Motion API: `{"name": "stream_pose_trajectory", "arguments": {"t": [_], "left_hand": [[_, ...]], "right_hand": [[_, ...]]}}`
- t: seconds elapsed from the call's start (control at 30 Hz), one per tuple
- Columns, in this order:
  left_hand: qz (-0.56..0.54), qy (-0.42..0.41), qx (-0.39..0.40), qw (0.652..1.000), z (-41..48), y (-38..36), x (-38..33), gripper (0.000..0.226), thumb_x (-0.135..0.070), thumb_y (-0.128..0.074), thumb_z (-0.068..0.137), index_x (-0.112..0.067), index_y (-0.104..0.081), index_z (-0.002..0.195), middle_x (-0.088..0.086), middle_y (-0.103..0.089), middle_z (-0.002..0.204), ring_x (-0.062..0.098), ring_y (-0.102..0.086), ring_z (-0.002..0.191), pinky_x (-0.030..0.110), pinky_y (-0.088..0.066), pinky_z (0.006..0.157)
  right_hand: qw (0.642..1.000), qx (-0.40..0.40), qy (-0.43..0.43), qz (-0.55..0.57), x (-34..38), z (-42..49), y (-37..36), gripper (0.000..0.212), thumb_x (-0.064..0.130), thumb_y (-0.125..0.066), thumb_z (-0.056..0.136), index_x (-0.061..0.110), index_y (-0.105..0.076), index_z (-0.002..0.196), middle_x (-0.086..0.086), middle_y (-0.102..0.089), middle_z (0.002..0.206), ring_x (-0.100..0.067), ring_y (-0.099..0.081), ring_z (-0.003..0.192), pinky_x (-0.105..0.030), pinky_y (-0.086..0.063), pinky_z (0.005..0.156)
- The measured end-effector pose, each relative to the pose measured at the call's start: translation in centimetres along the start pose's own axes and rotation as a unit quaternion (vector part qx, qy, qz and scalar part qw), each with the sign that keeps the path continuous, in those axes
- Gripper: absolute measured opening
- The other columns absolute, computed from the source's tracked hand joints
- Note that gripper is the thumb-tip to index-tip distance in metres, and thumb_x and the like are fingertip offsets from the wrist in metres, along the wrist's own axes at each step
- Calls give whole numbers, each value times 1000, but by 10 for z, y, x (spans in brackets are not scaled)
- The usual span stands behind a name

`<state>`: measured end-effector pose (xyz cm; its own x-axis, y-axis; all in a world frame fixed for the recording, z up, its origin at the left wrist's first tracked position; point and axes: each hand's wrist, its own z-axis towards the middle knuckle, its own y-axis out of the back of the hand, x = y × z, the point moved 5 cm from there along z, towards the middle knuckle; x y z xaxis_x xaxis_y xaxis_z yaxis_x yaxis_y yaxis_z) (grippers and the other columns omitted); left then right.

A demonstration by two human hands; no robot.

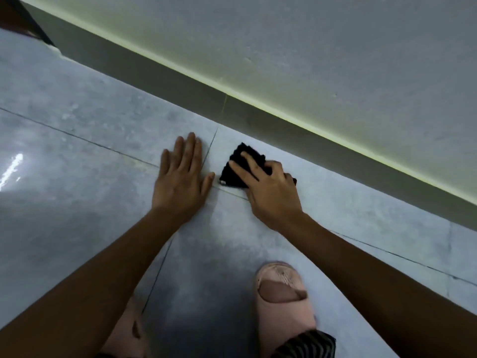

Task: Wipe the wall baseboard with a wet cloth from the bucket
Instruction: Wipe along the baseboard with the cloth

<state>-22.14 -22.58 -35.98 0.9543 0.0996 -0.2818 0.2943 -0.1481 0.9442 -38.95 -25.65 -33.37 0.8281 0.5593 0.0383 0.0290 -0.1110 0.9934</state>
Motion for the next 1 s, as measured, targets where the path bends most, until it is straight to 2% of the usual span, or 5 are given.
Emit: {"name": "stream_pose_trajectory", "arguments": {"t": [0.1, 0.33, 0.57, 0.83, 1.0], "left_hand": [[15, -26, 11, 999, 0, -7, -8, 77, -57, -4, 89, -12, 8, 151, 6, 11, 160, 21, 14, 145, 39, 8, 116], [33, -22, 9, 999, -3, -11, -12, 75, -55, -12, 92, -13, 7, 152, 5, 11, 160, 24, 12, 146, 41, 9, 116], [41, -71, 29, 996, -2, -18, -42, 76, -58, -5, 90, -14, 12, 150, 3, 19, 156, 21, 17, 145, 41, 9, 116], [65, -104, 23, 992, -4, -20, -62, 74, -51, -16, 93, -7, -6, 151, 13, -6, 160, 30, -2, 147, 47, 0, 116], [70, -148, 44, 985, 0, -32, -103, 77, -55, -7, 90, -8, -1, 151, 11, -1, 161, 28, 3, 148, 46, 1, 117]], "right_hand": [[998, 25, 53, -27, -26, -49, -7, 64, 23, -51, 83, 42, -33, 141, 10, -39, 150, -32, -47, 107, -46, -54, 72], [992, 16, -126, -19, -79, -52, -3, 58, 21, -53, 88, 33, -39, 142, -1, -38, 151, -40, -48, 104, -50, -51, 75], [999, 11, 10, -28, -62, -93, -5, 66, 20, -59, 80, 38, -39, 140, 7, -43, 147, -34, -52, 102, -45, -54, 71], [957, 54, -283, 7, -146, -130, -6, 64, 14, -53, 90, 30, -30, 148, -3, -28, 156, -44, -39, 112, -54, -51, 81], [991, 0, -136, -4, -89, -95, -3, 68, 13, -64, 80, 32, -43, 142, -1, -43, 148, -40, -52, 102, -47, -51, 75]]}}
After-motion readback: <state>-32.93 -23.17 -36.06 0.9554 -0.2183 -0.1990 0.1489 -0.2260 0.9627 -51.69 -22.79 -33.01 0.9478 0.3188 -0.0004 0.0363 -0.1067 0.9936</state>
